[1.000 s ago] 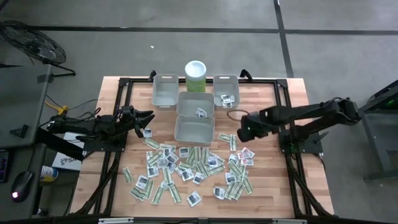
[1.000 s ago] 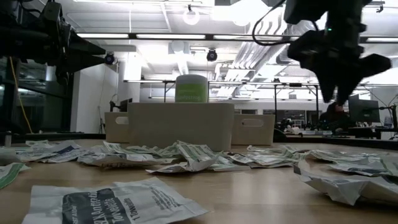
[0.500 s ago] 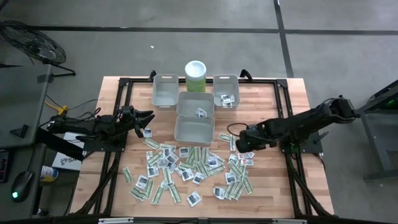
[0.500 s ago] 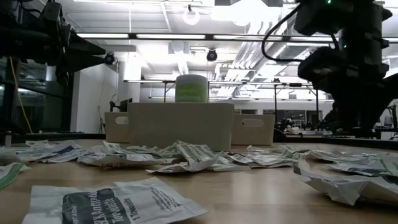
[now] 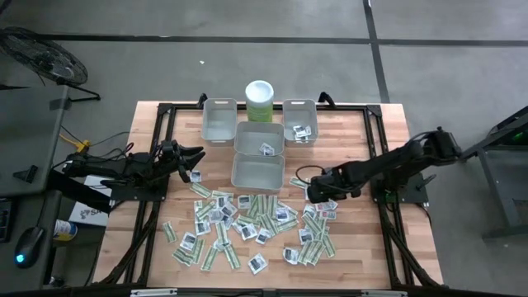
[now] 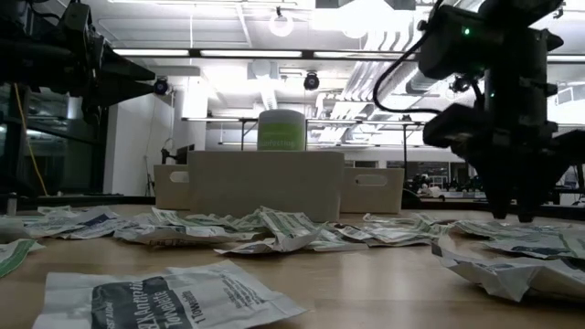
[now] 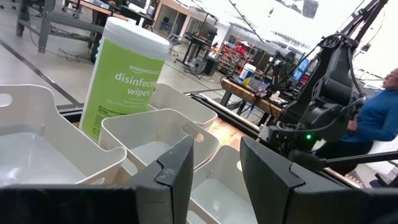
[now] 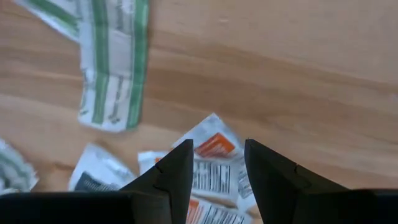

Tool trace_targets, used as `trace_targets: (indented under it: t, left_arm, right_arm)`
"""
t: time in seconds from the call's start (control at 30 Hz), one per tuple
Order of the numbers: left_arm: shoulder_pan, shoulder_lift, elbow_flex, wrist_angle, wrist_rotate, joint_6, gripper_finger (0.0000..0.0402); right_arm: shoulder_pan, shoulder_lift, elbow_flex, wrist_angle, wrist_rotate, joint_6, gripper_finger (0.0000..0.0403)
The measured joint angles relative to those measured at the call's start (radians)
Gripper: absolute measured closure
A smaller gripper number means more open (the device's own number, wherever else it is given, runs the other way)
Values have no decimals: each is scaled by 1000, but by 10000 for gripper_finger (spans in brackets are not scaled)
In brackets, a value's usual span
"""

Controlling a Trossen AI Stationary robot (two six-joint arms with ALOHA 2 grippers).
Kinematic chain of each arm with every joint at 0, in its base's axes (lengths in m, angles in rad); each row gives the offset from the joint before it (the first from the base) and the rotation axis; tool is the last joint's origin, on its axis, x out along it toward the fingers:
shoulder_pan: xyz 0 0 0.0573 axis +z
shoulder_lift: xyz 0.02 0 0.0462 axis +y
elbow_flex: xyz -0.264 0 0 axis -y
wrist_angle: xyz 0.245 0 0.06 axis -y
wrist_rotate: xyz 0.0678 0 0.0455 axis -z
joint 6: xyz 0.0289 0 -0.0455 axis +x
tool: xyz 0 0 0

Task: Pick & Place First Aid Supplies
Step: Put the ointment pack into the bottom center bin

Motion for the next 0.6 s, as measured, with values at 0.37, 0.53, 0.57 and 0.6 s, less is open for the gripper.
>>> trace_targets:
  t: [0.37,0.53,0.57,0.6]
  left_arm:
    - [0,0,0,0,0,0,270]
    - [0,0,0,0,0,0,270]
    - [0,0,0,0,0,0,270]
    - [0,0,0,0,0,0,270]
  right_arm:
    - [0,79,6,2,18,3,276]
    - [1,79,5,-15,42,4,319]
    - [1,80,4,-17,45,3,329]
    - [1,80,4,-19,48,3,340]
